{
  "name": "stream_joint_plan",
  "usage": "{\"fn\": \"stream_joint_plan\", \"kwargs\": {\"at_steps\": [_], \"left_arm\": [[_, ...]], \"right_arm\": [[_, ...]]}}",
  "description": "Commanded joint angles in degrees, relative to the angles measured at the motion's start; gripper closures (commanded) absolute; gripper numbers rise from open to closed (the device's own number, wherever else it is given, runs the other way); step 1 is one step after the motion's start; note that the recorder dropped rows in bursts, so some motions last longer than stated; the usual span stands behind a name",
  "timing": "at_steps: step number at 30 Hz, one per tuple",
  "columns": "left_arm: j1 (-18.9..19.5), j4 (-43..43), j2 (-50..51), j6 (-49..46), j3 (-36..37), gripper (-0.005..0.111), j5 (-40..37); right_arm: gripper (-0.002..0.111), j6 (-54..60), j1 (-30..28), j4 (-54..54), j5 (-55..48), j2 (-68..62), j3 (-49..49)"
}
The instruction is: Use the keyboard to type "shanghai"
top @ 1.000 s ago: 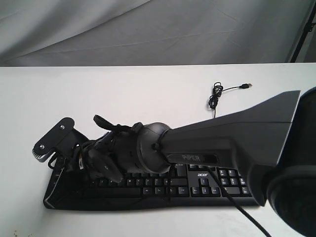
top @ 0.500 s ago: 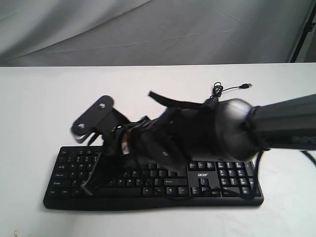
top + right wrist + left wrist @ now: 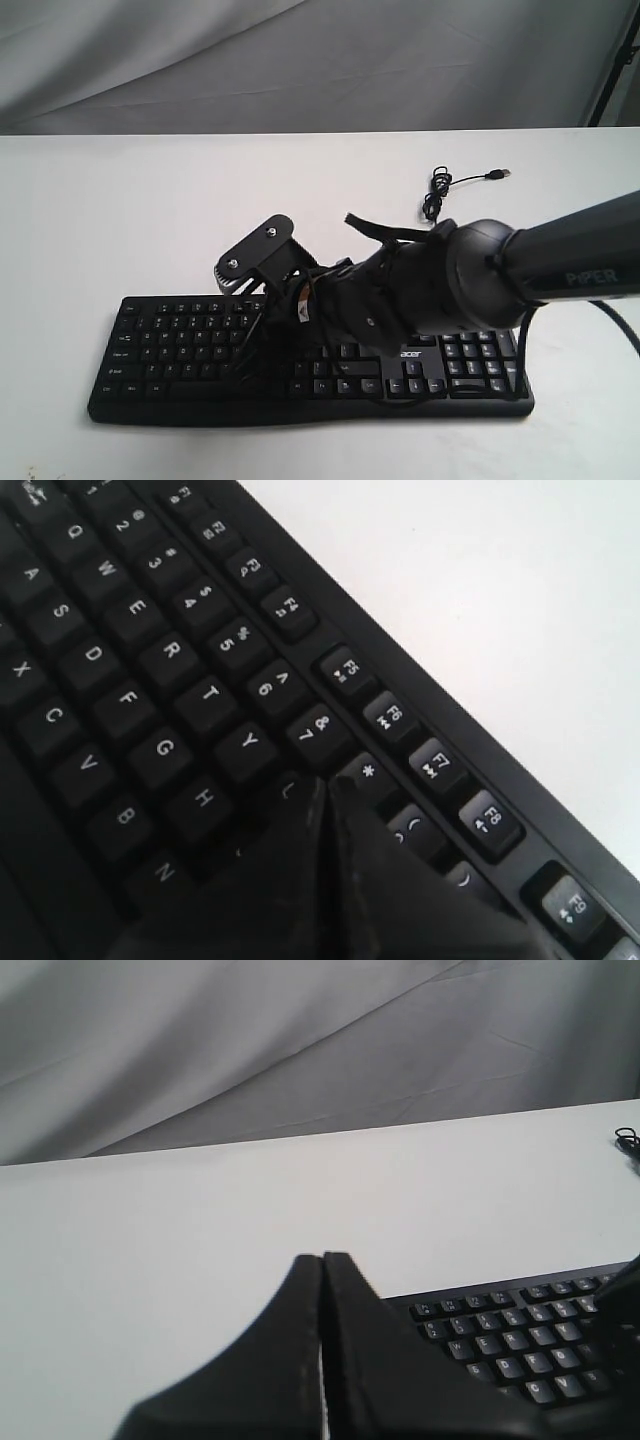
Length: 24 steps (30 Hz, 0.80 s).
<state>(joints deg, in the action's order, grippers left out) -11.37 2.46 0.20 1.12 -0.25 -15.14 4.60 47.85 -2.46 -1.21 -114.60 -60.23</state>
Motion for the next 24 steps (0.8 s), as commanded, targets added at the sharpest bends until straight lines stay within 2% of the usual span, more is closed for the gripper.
{"fn": "stream_joint_plan", "kwargs": {"at_steps": [1,24], "left_arm": [[-0.2,0.0,-0.2,0.2,0.2,0.107,0.3],[-0.2,0.0,-0.2,0.2,0.2,0.107,0.3]], "right_arm": [[0.108,0.5,-0.4,-0.1,1.2,-0.6,0.2],[0.108,2.6,-0.6,-0.1,-1.7,-1.8,0.2]]}}
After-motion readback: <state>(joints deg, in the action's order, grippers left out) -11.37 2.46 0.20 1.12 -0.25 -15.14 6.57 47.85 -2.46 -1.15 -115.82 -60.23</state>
